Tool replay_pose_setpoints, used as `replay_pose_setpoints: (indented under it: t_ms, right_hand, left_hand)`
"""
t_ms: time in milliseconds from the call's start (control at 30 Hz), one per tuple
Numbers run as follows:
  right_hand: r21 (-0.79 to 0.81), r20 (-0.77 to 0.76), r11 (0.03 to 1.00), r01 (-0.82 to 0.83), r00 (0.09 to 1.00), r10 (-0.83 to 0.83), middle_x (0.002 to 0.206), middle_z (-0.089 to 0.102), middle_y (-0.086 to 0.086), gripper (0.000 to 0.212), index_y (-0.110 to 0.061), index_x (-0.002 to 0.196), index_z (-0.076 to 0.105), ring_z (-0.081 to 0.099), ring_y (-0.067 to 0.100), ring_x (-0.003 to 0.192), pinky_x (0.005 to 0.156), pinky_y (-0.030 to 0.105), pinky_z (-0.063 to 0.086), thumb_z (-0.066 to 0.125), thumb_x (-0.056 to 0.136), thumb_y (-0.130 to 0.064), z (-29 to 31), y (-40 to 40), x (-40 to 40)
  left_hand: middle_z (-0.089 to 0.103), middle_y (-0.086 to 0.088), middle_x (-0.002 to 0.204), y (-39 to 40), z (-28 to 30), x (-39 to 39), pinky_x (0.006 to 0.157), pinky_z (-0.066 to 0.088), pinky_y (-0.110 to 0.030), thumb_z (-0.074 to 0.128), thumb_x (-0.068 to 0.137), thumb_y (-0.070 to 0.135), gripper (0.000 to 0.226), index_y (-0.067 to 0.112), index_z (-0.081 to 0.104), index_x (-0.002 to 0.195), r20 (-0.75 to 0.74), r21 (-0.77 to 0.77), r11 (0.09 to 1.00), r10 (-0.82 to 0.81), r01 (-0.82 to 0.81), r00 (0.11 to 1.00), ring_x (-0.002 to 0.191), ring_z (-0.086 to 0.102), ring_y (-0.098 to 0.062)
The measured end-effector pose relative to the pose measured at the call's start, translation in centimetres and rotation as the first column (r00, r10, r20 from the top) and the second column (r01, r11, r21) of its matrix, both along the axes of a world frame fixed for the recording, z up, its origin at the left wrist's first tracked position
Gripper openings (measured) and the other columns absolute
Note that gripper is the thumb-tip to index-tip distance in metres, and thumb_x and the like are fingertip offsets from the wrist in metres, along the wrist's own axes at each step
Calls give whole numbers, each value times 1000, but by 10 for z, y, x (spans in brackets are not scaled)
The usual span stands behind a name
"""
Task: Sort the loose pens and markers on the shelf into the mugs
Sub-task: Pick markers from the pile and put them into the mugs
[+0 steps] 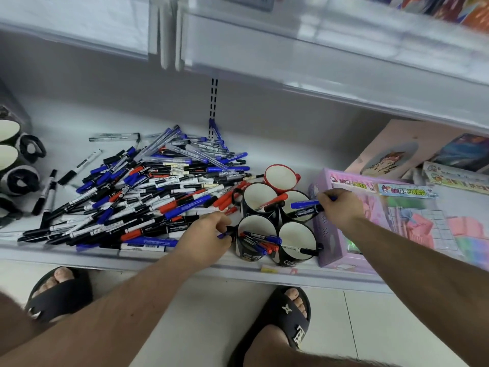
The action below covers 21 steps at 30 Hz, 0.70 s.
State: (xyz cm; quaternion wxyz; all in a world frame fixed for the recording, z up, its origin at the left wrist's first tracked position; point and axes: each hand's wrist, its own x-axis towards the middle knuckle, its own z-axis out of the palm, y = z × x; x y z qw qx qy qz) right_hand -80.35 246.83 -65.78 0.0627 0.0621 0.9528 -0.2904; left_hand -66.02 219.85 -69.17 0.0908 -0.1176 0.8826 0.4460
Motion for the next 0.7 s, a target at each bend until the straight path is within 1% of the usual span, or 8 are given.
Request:
replay_pose_setpoints:
  t_ms: [167, 233, 333, 400, 500, 600, 633, 700]
  right_hand:
    - [-50, 141, 999, -10, 990, 17, 97, 70, 6, 34, -17, 115, 67, 68, 30, 86, 81, 41, 58, 63, 91, -41, -25, -5, -5]
    - [-65, 154, 998, -24, 987, 33, 98, 70, 5, 35, -18, 115, 66, 69, 28, 86, 80, 45, 59, 60, 92, -44, -26, -7, -6]
    - [-25, 84, 998, -54, 995, 56, 81, 66, 8, 27, -17, 94, 64, 62, 28, 74, 63, 33, 51, 47, 98, -38, -10, -17, -7]
    - [54, 2, 996, -75, 997, 75, 78, 62, 8, 29, -18, 83, 59, 56, 30, 76, 63, 31, 41, 43, 98, -37, 2, -25, -9]
    - [61, -91, 991, -123, 988, 128, 85, 63, 3, 27, -18, 90, 63, 59, 26, 79, 65, 29, 38, 44, 99, -35, 17, -49, -3]
    - [-13, -145, 967, -254, 957, 249, 91, 64, -5, 20, -19, 100, 68, 60, 13, 73, 57, 13, 38, 51, 98, -30, 31, -88, 15]
    - [-27, -146, 947, -321, 938, 314, 93, 63, -7, 18, -18, 100, 68, 59, 13, 77, 59, 8, 37, 54, 97, -28, 34, -102, 22]
    - [-16, -108, 883, -469, 879, 465, 98, 63, -9, 16, -19, 104, 67, 58, 11, 88, 71, 13, 40, 58, 95, -29, 35, -130, 32]
  left_hand:
    - [58, 10, 107, -5, -10, 2, 69, 45, -17, 61, 91, 16, 27, 28, 58, 115, 14, -15, 1000, -7, 7, 1000, 84, 57, -6]
    - [58, 11, 105, -10, -14, 3, 64, 43, -15, 61, 91, 16, 25, 28, 58, 113, 21, -5, 1000, -6, 6, 1000, 82, 57, -4]
    - [59, 11, 104, -18, -20, 3, 59, 39, -11, 59, 91, 14, 23, 26, 59, 111, 43, 0, 1000, 2, -2, 999, 79, 56, -4]
    - [59, 11, 102, -23, -23, 2, 58, 38, -11, 59, 90, 13, 23, 26, 59, 110, 50, 7, 1000, 14, -15, 999, 77, 56, -4]
    - [60, 11, 99, -29, -27, 3, 57, 39, -11, 59, 89, 12, 23, 25, 60, 108, 55, 14, 1000, 20, -20, 998, 74, 56, -3]
    - [60, 11, 97, -38, -27, 5, 61, 45, -14, 59, 89, 11, 22, 27, 60, 104, 73, 12, 1000, 23, -24, 997, 74, 57, -4]
    - [61, 10, 97, -41, -27, 5, 66, 50, -19, 59, 89, 11, 21, 27, 60, 102, 82, 11, 999, 31, -32, 996, 77, 59, -7]
    - [63, 8, 99, -52, -27, 4, 78, 53, -26, 59, 88, 11, 21, 25, 62, 104, 102, -24, 999, 40, -38, 994, 85, 62, -11]
